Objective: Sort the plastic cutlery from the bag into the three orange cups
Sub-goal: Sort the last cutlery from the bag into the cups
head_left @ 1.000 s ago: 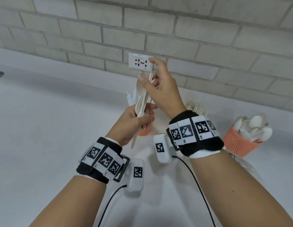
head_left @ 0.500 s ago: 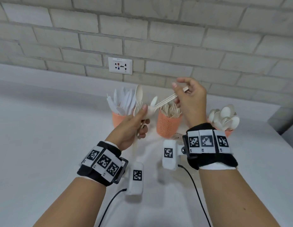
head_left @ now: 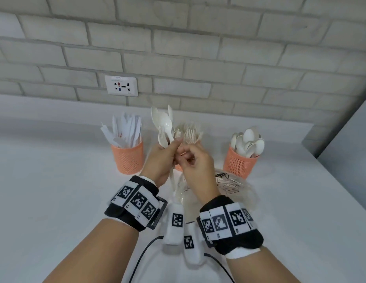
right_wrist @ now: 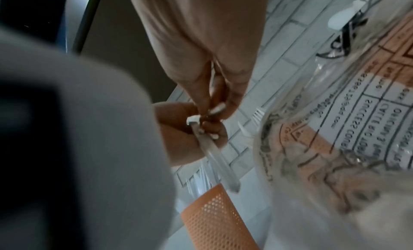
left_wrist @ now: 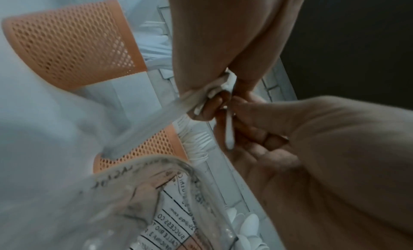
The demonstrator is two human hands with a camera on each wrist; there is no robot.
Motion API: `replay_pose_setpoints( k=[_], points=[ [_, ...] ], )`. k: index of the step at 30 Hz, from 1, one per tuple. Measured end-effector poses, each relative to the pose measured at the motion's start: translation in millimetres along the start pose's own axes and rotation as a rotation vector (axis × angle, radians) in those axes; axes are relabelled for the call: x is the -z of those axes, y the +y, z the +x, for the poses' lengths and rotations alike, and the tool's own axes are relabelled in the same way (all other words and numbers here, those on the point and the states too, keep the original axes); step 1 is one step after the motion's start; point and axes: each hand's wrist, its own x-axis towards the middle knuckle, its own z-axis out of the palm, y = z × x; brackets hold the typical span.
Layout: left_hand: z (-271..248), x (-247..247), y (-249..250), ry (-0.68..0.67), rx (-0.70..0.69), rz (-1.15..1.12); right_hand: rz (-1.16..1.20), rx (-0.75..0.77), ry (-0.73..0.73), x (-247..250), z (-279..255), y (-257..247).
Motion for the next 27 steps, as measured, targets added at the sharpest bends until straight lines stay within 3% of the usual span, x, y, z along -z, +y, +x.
replay_pose_setpoints(
  k=[6, 9, 12, 16, 18, 20, 22, 27],
  points=[
    [-10.1, -9.5, 3.0, -0.078, -0.208, 0.441, -0.169, 0.111, -0.034, 7.7, 14.6, -23.7],
    [-8.1, -8.3, -3.1, -0.036, -0.242, 0.43, -0.249, 0.079, -0.089, 4.8, 21.0, -29.1],
    [-2.2, 0.1, -9.0, 0.016, -0.223, 0.496, -0.157, 0.032, -0.089, 10.4, 30.1, -32.9],
    [2.2, 11.8, -14.4, 0.038, -0.118, 0.479, 0.07, 0.036, 0.182, 35.0, 63.8, -48.8],
    [1.6, 14.0, -15.0, 0.022, -0.077, 0.398, 0.081, 0.124, 0.371, 53.2, 86.0, -50.9],
    [1.1, 16.5, -15.5, 0.002, -0.07, 0.36, 0.04, 0.189, 0.441, 61.4, 103.4, -41.7],
    [2.2, 16.6, -15.1, -0.02, -0.068, 0.332, -0.037, 0.184, 0.416, 59.4, 111.7, -25.9],
    [4.5, 11.6, -10.2, -0.115, -0.086, 0.296, -0.313, -0.005, 0.108, 37.2, 113.2, 30.7]
  ],
)
